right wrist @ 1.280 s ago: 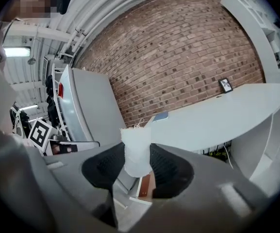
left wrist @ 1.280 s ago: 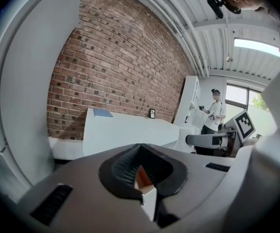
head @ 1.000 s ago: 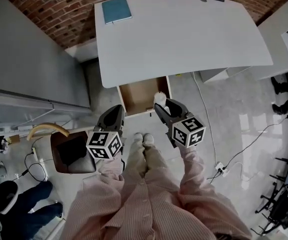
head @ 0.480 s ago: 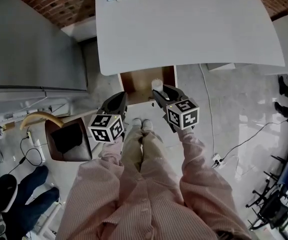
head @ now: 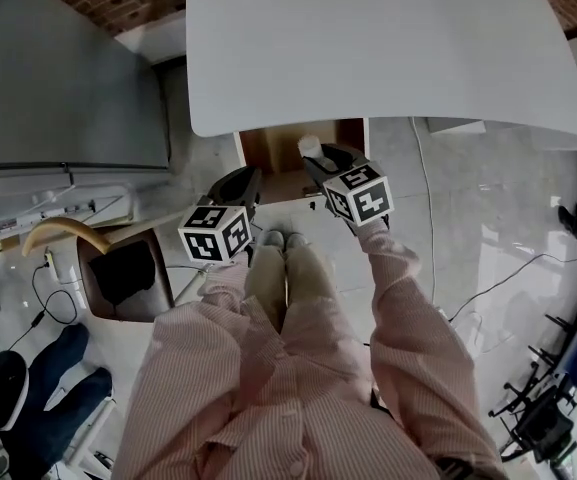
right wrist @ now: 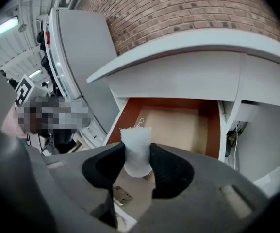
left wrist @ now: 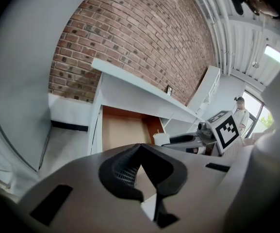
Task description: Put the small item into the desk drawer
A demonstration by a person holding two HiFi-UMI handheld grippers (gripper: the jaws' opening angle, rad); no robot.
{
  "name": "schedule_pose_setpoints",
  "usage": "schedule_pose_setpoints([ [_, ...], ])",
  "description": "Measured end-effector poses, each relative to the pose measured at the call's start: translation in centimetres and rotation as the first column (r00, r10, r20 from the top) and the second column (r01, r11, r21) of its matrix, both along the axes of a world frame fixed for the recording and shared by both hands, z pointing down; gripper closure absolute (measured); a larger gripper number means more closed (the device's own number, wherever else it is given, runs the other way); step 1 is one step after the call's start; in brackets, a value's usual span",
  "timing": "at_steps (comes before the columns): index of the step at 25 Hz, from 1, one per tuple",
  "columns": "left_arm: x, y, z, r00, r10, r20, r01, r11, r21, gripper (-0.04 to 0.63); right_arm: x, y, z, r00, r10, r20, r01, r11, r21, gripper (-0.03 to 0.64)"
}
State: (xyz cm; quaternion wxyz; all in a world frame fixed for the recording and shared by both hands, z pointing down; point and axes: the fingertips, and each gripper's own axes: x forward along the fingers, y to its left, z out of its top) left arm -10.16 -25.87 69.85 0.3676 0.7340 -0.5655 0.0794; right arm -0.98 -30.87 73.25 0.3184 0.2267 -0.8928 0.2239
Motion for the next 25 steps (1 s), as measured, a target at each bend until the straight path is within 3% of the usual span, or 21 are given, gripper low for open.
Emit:
schedule_pose_setpoints([
  [7, -0.1, -1.3, 3.5, 1.000, 0.008, -0.015, -0.008, 1.000, -0.018, 0.597, -1.1, -1.7, 4.9, 0.978, -0.143, -0.152, 0.150, 0.988, 0.036, 0.453],
  [15, 0.8, -2.7, 5.8, 0.998, 0.057, -0.029, -0.057, 0.998, -0.021, 0.597, -1.8, -3.0, 9.9, 0.900, -0.297, -0.319, 0.309, 0.951, -0.012, 0.453],
  [19, 1.1, -2.8, 6.4, 0.998, 0.062, -0.033, -0.062, 0.998, -0.023, 0.597, -2.1, -3.1, 11.1, 0.871, -0.341, -0.355, 0.358, 0.934, -0.018, 0.453],
  [25, 1.3, -2.8, 7.3, 0.996, 0.077, -0.035, -0.078, 0.997, -0.028, 0.597, -2.9, -2.7, 12.5, 0.857, -0.363, -0.366, 0.374, 0.926, -0.041, 0.453],
])
